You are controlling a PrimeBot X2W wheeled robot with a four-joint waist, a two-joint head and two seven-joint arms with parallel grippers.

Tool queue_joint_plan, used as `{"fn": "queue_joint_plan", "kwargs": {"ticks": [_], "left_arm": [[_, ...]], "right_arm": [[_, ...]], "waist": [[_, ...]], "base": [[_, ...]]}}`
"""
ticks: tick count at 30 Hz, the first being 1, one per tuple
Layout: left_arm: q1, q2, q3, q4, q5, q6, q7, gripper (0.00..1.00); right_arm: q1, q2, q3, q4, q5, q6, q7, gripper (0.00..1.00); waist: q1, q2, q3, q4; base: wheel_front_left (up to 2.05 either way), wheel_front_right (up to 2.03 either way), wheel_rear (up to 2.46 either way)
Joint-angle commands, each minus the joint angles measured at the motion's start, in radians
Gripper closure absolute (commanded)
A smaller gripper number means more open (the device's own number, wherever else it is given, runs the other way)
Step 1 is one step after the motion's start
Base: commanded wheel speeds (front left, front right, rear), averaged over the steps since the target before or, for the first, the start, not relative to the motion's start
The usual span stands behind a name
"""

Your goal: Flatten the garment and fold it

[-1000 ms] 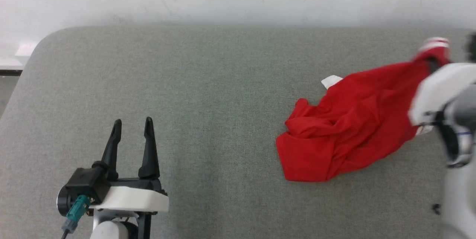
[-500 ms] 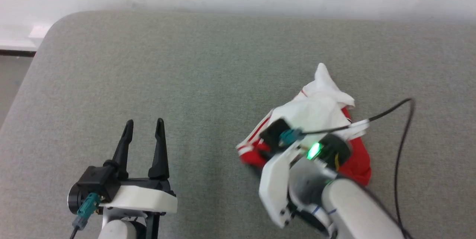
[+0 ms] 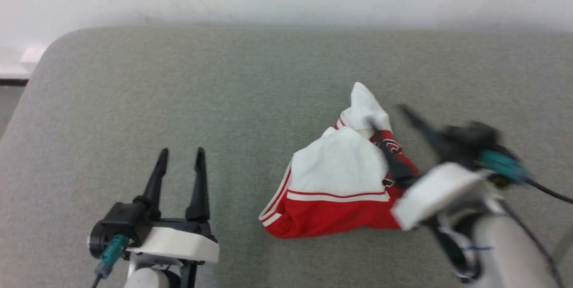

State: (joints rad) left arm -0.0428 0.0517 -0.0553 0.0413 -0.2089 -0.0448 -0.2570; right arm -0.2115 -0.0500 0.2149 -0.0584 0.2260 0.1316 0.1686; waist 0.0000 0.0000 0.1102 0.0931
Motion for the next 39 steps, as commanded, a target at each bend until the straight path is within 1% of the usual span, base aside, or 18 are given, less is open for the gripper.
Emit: {"fn": "queue_joint_plan", "kwargs": {"ticks": [1, 5, 7, 9, 14, 18, 23, 27, 28, 29, 30, 31, 32, 37, 39], "left_arm": [[-0.001, -0.001, -0.013, 0.002, 0.015, -0.009, -0.005, 0.0], [-0.033, -0.001, -0.087, 0.032, 0.022, -0.023, -0.005, 0.0], [-0.067, -0.001, -0.138, 0.069, 0.026, -0.026, -0.001, 0.0], [-0.117, -0.001, -0.188, 0.105, 0.02, -0.022, 0.026, 0.0], [-0.253, -0.001, -0.304, 0.181, 0.0, -0.022, 0.129, 0.0], [-0.344, -0.001, -0.387, 0.238, -0.006, -0.026, 0.262, 0.0], [-0.428, -0.001, -0.426, 0.305, 0.007, 0.013, 0.439, 0.0], [-0.468, 0.004, -0.436, 0.336, 0.025, 0.036, 0.543, 0.0], [-0.474, 0.007, -0.437, 0.337, 0.026, 0.037, 0.559, 0.07], [-0.478, 0.009, -0.438, 0.336, 0.025, 0.037, 0.571, 0.53], [-0.48, 0.011, -0.437, 0.333, 0.023, 0.037, 0.577, 0.71], [-0.48, 0.011, -0.437, 0.333, 0.023, 0.037, 0.577, 0.71], [-0.482, 0.015, -0.438, 0.329, 0.023, 0.037, 0.582, 1.0], [-0.471, 0.023, -0.449, 0.315, 0.014, 0.026, 0.594, 1.0], [-0.464, 0.021, -0.445, 0.303, 0.001, 0.025, 0.579, 1.0]], "right_arm": [[0.032, -0.001, -0.044, -0.014, -0.022, -0.001, -0.031, 0.0], [0.118, -0.001, -0.221, -0.026, -0.079, -0.001, -0.125, 0.0], [0.149, -0.001, -0.276, -0.016, -0.091, -0.001, -0.155, 0.0], [0.172, -0.001, -0.307, -0.003, -0.097, -0.001, -0.177, 0.0], [0.197, 0.0, -0.331, 0.039, -0.089, -0.001, -0.211, 0.0], [0.195, 0.0, -0.326, 0.063, -0.065, -0.001, -0.224, 0.0], [0.18, 0.0, -0.295, 0.082, -0.047, -0.001, -0.234, 0.0], [0.171, 0.0, -0.281, 0.098, -0.036, -0.001, -0.242, 0.0], [0.169, 0.0, -0.279, 0.101, -0.035, -0.001, -0.244, 0.0], [0.168, 0.0, -0.277, 0.104, -0.033, -0.001, -0.245, 0.0], [0.166, 0.0, -0.276, 0.106, -0.032, -0.001, -0.246, 0.0], [0.166, 0.0, -0.276, 0.106, -0.032, -0.001, -0.246, 0.0], [0.165, 0.0, -0.276, 0.107, -0.031, -0.001, -0.247, 0.0], [0.163, 0.0, -0.275, 0.108, -0.028, -0.001, -0.244, 0.0], [0.162, 0.0, -0.275, 0.106, -0.025, -0.001, -0.243, 0.0]], "waist": [[0.0, 0.0, -0.021, -0.032], [0.0, 0.0, -0.024, -0.063], [0.0, 0.0, -0.017, -0.076], [0.0, 0.0, -0.005, -0.091], [0.0, 0.0, 0.021, -0.136], [0.0, 0.0, 0.042, -0.167], [0.0, 0.0, 0.061, -0.2], [0.0, 0.0, 0.069, -0.211], [0.0, 0.0, 0.07, -0.213], [0.0, 0.0, 0.071, -0.214], [0.0, 0.0, 0.071, -0.215], [0.0, 0.0, 0.071, -0.215], [0.0, 0.0, 0.072, -0.214], [0.0, 0.0, 0.063, -0.199], [0.0, 0.0, 0.058, -0.189]], "base": [[0.0, 0.0, 0.0], [0.0, 0.0, 0.0], [0.0, 0.0, 0.0], [0.0, 0.0, 0.0], [0.0, 0.0, 0.0], [0.0, 0.0, 0.0], [0.0, 0.0, 0.0], [0.0, 0.0, 0.0], [0.0, 0.0, 0.0], [0.0, 0.0, 0.0], [0.0, 0.0, 0.0], [0.0, 0.0, 0.0], [0.0, 0.0, 0.0], [0.0, 0.0, 0.0], [0.0, 0.0, 0.0]]}}
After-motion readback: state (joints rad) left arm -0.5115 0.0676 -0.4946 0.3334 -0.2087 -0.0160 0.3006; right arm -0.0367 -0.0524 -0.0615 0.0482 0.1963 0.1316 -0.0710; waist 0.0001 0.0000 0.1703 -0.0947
